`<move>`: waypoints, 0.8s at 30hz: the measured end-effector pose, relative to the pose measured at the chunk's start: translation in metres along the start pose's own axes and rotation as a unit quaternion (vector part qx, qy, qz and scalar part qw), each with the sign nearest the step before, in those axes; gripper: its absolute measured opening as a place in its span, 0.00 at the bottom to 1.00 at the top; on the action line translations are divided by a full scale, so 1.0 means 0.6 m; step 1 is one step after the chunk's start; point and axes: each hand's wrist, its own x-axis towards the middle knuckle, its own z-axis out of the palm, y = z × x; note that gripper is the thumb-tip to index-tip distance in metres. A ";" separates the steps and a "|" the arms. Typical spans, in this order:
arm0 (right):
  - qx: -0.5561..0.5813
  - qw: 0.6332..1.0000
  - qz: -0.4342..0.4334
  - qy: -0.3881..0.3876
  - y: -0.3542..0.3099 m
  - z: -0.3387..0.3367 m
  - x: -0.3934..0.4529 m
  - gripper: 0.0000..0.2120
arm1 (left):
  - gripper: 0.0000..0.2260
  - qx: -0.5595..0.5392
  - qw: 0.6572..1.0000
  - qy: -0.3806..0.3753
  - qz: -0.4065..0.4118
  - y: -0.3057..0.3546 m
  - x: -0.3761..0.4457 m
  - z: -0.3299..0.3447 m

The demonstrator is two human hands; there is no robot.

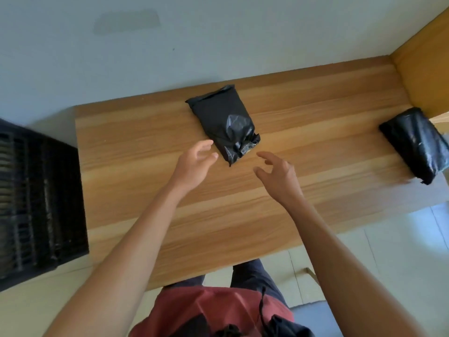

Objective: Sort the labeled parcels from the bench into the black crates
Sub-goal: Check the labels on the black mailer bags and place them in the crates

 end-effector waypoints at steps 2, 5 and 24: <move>0.013 1.000 -0.001 -0.014 0.009 -0.007 0.045 0.21 | 0.19 -0.029 0.998 0.027 -0.048 0.001 0.024 -0.001; 0.019 0.999 -0.003 -0.028 0.014 -0.016 0.108 0.22 | 0.20 -0.047 0.994 0.049 -0.085 0.002 0.056 0.003; 0.101 0.987 0.036 -0.117 -0.015 0.026 0.335 0.20 | 0.18 -0.253 0.943 0.105 -0.189 0.004 0.218 0.061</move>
